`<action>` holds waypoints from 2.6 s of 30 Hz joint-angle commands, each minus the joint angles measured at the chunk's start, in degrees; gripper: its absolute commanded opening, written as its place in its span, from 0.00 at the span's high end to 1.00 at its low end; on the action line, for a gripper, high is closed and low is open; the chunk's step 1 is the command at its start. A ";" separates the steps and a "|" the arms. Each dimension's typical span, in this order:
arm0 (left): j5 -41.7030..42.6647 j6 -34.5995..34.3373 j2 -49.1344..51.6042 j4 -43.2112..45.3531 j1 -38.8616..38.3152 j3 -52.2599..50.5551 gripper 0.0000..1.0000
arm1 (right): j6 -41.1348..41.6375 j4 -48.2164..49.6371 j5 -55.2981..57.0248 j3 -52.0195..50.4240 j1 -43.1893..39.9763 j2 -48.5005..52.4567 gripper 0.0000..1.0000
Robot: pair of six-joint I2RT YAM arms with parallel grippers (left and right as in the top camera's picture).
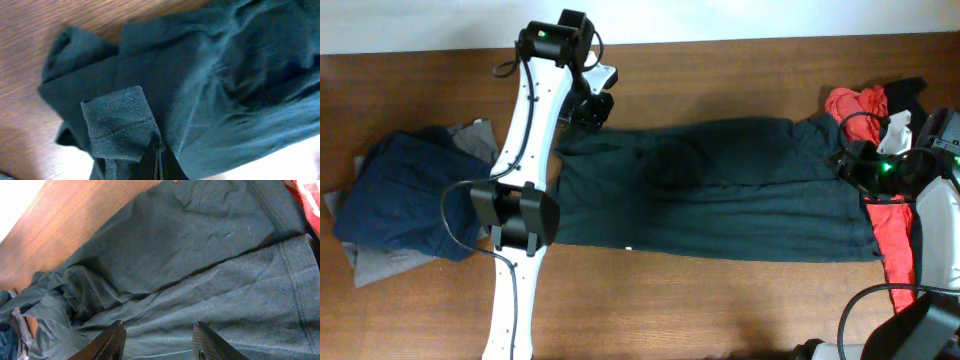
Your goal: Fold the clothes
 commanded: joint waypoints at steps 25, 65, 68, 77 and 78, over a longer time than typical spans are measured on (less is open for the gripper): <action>-4.57 -1.95 -11.91 -0.24 -2.97 -37.33 0.89 | -0.70 0.07 -0.31 0.24 0.37 -0.22 0.49; 6.62 8.20 -5.90 33.48 9.42 -37.77 0.90 | -8.57 2.16 -1.79 0.22 1.92 -0.11 0.39; 4.31 4.68 -5.99 33.48 9.88 -37.75 0.99 | -8.57 2.16 -1.79 0.22 1.92 -0.11 0.39; 0.59 -0.15 -6.64 29.59 15.89 -37.48 0.99 | -7.96 3.23 -1.81 0.20 2.82 2.12 0.32; 0.57 -0.61 -6.64 29.53 16.59 -37.48 0.99 | -7.93 3.89 -1.81 0.20 3.48 3.17 0.36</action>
